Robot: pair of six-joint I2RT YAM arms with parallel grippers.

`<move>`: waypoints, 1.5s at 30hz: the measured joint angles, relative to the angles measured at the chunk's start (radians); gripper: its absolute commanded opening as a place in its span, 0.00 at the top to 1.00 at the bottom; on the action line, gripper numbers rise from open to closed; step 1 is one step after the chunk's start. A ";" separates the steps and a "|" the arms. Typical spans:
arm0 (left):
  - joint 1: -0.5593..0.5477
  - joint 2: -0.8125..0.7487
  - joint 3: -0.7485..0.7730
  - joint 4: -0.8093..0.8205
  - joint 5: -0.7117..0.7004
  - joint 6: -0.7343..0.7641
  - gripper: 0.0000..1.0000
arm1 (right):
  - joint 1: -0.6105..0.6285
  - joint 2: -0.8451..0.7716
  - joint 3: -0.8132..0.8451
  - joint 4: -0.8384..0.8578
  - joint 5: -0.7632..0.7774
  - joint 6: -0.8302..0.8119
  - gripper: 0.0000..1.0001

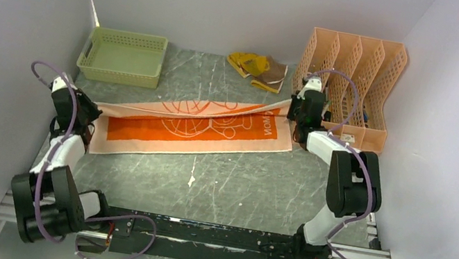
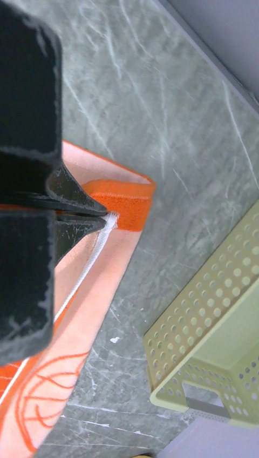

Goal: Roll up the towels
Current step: Fold the towel at the center of the board.

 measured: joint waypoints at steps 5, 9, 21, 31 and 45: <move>0.000 -0.132 -0.064 -0.087 -0.055 -0.071 0.93 | -0.001 -0.029 -0.090 -0.027 0.053 0.061 1.00; 0.000 -0.204 -0.094 -0.182 -0.112 -0.133 0.93 | 0.003 -0.073 -0.140 -0.037 0.065 0.110 1.00; 0.000 -0.225 -0.103 -0.373 -0.183 -0.303 0.93 | 0.003 -0.195 -0.230 -0.061 0.114 0.178 0.85; 0.000 -0.279 -0.063 -0.584 -0.218 -0.397 0.28 | 0.016 -0.270 -0.271 -0.072 0.073 0.232 0.46; 0.002 -0.229 0.254 -0.724 -0.153 -0.198 0.23 | -0.004 -0.398 -0.260 -0.171 0.209 0.301 0.21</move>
